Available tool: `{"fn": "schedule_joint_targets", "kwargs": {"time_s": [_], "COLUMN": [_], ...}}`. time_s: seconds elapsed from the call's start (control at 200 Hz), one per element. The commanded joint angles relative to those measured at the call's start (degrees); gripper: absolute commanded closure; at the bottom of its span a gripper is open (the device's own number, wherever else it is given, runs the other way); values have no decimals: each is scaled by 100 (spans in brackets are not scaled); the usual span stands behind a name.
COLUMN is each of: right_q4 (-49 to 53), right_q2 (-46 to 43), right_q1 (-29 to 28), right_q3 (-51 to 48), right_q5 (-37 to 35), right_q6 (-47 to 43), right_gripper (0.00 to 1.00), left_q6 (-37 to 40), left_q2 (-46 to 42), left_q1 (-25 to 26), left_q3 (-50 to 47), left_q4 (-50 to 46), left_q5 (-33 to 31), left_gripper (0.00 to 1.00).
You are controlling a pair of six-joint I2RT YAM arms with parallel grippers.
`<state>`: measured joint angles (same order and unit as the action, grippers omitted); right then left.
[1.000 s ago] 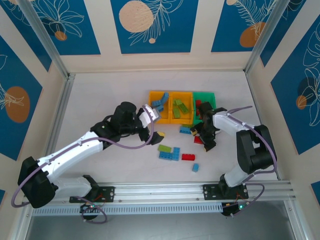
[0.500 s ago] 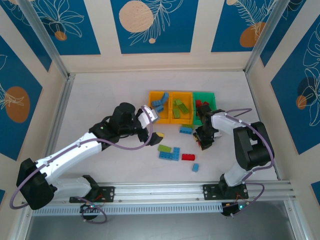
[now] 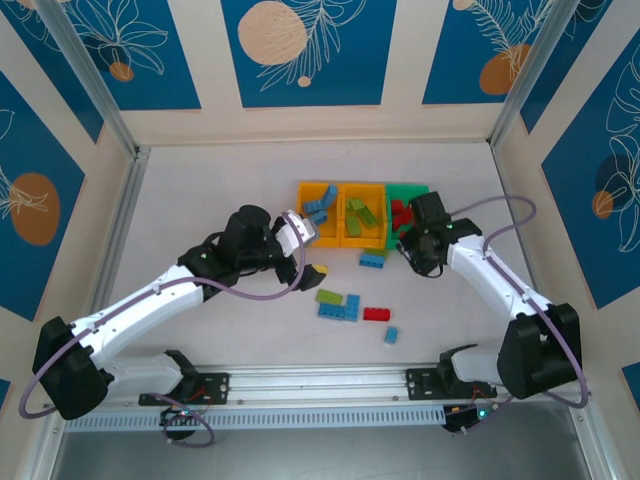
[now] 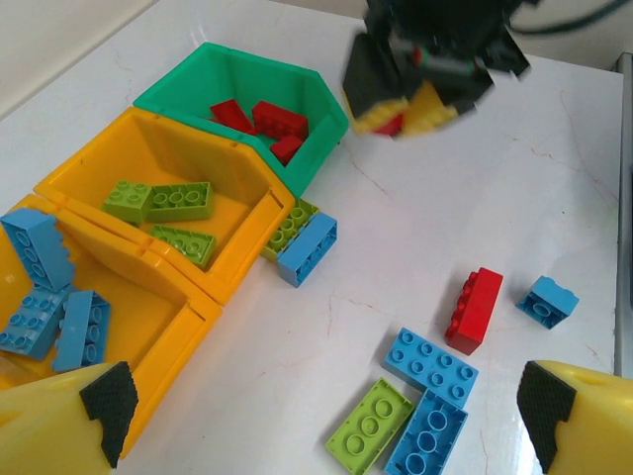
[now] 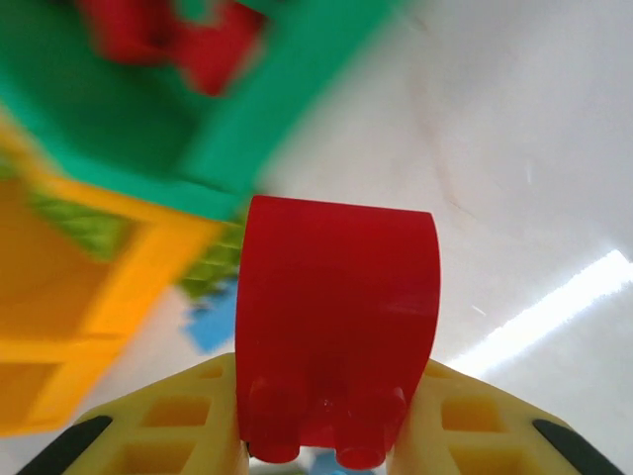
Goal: Sort the legos into containers by color
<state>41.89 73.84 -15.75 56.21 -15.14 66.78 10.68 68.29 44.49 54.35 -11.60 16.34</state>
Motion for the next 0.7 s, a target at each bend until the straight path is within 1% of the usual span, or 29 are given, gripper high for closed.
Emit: {"fn": "schedule_joint_targets", "kwargs": {"time_s": [0.0,0.1,0.175,0.23,0.265,0.31,0.355,0.385,0.425,0.515,0.63,0.695], "right_q4": [-503,-124,163,250,314,363,416,493,612,721,683,698], "right_q2": [456,1440,2187,2592,2797,3011,3181,3262,3326,3185,2609,2197], "right_q1": [150,458,636,710,735,766,794,805,810,789,754,749], "right_q3": [803,1792,2431,2793,2981,3162,3303,3400,3508,3502,3146,2908], "right_q5": [-374,-104,62,164,178,213,300,349,413,459,501,488], "right_q6": [-1891,-2563,-2827,-2992,-3041,-3086,-3118,-3121,-3125,-3102,-3025,-2963], "right_gripper": [75,78,78,76,73,66,54,47,42,36,34,34], "left_q6": [48,31,-8,-45,-65,-83,-90,-84,-71,29,271,604], "left_q2": [-6,35,-35,-127,-201,-290,-364,-395,-414,-374,-210,-63], "left_q1": [38,41,39,35,34,34,40,35,34,34,62,126], "left_q3": [71,155,114,32,-30,-116,-181,-217,-247,-267,-254,-199], "left_q4": [9,-177,-259,-262,-255,-246,-238,-240,-267,-358,-460,-600], "left_q5": [-30,-36,-84,-128,-152,-190,-210,-214,-197,-66,197,371], "left_gripper": [0,0,0,0,0,0,0,0,0,0,0,0]}}
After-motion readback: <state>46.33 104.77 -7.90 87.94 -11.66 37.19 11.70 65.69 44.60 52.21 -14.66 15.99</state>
